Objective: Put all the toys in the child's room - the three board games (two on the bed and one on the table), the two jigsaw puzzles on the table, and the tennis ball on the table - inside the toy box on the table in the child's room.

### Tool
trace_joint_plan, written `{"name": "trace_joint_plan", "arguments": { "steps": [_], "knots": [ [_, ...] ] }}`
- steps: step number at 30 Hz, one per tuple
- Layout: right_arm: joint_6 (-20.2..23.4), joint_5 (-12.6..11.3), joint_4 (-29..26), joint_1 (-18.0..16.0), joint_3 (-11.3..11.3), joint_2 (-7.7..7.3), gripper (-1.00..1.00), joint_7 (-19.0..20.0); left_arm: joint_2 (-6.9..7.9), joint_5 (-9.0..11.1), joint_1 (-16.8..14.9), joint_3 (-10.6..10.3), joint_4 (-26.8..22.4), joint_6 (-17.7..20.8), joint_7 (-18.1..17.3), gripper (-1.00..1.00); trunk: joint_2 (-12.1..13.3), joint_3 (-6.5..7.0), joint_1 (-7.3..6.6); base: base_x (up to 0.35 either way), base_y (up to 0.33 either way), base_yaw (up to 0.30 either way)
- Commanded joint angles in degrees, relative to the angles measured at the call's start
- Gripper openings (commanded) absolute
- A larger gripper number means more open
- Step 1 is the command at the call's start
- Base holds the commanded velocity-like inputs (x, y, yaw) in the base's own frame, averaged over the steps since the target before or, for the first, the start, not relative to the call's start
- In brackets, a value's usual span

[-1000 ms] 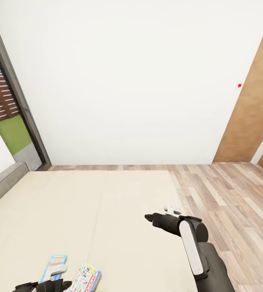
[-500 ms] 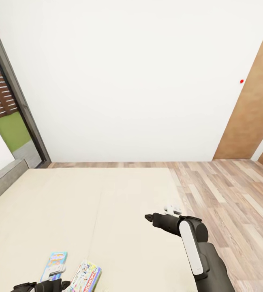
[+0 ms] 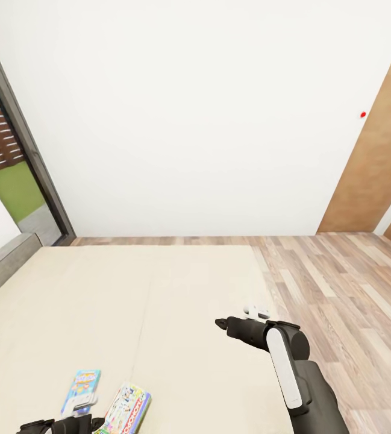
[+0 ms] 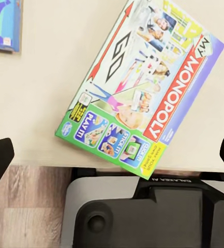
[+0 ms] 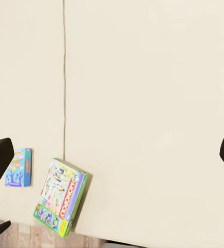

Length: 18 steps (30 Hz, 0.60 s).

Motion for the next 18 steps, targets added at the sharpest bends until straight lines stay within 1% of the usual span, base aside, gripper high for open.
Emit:
{"name": "trace_joint_plan", "arguments": {
  "steps": [1, 18],
  "knots": [
    [0.25, -0.44, -0.05, -0.05, -0.08, 0.05, 1.0, -0.33, 0.0, 0.34, -0.03, 0.34, -0.08, 0.59, -0.22, 1.0, -0.13, -0.22, 0.03, 0.0, 0.0, 0.0],
    [0.25, -0.45, -0.23, -0.05, -0.08, 0.05, 1.0, -0.17, 0.01, 0.36, -0.03, 0.38, -0.16, 0.63, -0.22, 1.0, -0.13, -1.81, 0.03, 0.0, 0.0, 0.0]
  ]
}}
